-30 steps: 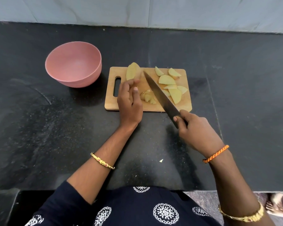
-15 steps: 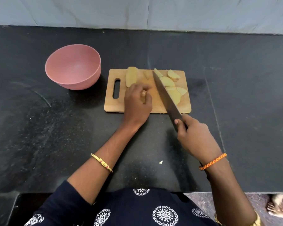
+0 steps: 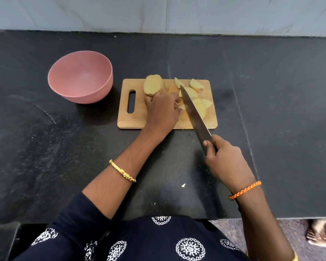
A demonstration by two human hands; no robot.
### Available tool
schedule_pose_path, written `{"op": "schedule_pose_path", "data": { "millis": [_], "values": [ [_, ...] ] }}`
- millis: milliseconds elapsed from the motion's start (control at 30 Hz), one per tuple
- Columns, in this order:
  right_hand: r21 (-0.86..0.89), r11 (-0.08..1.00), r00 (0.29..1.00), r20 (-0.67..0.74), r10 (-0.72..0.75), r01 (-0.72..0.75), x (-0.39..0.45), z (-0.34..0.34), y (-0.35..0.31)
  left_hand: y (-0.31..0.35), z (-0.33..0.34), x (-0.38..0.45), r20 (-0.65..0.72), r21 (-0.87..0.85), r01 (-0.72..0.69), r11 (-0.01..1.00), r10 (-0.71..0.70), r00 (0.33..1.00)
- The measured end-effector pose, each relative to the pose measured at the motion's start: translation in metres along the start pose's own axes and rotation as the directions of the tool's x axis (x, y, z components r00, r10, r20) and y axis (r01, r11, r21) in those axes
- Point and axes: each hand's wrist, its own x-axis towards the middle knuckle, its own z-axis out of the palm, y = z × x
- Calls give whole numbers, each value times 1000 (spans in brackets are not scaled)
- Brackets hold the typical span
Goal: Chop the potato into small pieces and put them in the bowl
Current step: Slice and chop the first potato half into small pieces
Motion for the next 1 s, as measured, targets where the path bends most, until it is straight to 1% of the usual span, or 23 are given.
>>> {"op": "schedule_pose_path", "data": {
  "millis": [100,233,300,433,567,633,733,800,867,1000],
  "values": [
    [-6,1000,1000,1,-7,7,1,3,-3,-1,-3,-6,-36,1,24,1000,-23,999],
    [-60,998,1000,9,-9,10,7,1,-8,-1,-5,-6,-17,9,28,1000,-28,999],
    [-100,995,999,50,-3,8,11,-2,-10,-1,-6,-5,4,8,25,1000,-25,1000],
    [-158,987,981,192,21,10,15,-11,-13,-2,-8,-2,16,-7,34,999,-34,999],
    [-195,981,967,247,58,-9,6,-21,-6,0,-6,-4,-5,15,41,999,-41,999],
    [-178,984,972,231,41,1,0,-25,-3,0,-6,-4,6,42,35,999,-35,999],
    [-92,995,990,139,-23,36,-1,-24,-7,-1,-7,-2,38,56,42,997,-45,998],
    [-52,997,995,85,-50,55,4,-20,-11,-1,-6,-3,26,64,50,997,-52,998],
    [-43,997,996,68,-58,61,13,-15,-15,-2,-5,-6,-8,30,59,998,-59,998],
    [-55,997,996,77,-52,56,28,-5,-21,-4,-3,-6,-72,-99,107,989,-115,991]
  ]
}}
